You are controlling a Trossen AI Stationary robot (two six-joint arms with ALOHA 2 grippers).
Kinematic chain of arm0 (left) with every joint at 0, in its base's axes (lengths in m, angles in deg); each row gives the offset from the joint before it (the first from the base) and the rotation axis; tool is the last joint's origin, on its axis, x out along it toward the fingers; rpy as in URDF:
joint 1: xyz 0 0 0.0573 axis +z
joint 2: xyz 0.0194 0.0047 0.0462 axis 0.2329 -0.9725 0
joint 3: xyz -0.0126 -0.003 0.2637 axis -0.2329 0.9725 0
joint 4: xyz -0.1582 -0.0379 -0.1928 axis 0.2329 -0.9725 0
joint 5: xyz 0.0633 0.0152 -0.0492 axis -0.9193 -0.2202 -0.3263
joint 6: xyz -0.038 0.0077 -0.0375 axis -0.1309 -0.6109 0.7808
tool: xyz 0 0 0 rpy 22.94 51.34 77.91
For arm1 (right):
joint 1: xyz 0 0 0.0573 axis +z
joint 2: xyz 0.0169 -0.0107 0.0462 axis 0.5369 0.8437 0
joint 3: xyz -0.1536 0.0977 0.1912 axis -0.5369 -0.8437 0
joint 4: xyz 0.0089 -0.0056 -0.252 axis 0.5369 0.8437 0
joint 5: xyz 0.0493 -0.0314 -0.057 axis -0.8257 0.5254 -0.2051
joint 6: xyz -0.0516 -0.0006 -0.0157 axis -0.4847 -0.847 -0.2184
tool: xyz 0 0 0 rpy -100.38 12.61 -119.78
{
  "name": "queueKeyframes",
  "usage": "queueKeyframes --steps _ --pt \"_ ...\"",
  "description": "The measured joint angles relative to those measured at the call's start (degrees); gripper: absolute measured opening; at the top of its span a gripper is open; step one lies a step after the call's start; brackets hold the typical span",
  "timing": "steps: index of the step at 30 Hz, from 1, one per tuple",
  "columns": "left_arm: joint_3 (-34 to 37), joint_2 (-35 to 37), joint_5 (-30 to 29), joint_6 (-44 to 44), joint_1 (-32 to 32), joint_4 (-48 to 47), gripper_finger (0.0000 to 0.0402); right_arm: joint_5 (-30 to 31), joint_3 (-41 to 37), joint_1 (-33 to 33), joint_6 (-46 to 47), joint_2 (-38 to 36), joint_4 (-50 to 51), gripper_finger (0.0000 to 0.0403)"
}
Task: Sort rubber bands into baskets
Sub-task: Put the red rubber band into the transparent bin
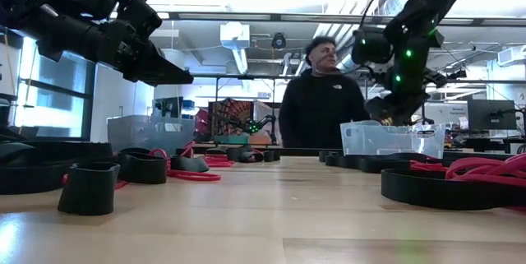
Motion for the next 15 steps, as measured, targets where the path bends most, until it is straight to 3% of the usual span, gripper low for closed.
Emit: queueKeyframes --steps 7,15 --pt "0.00 0.00 -0.01 -0.02 0.00 -0.01 0.0000 -6.03 2.14 10.55 -3.24 -5.34 -0.70 0.0014" --pt "0.00 0.00 -0.02 -0.04 0.02 0.00 0.0000 -22.26 2.16 24.62 -1.02 -7.04 1.02 0.0027"
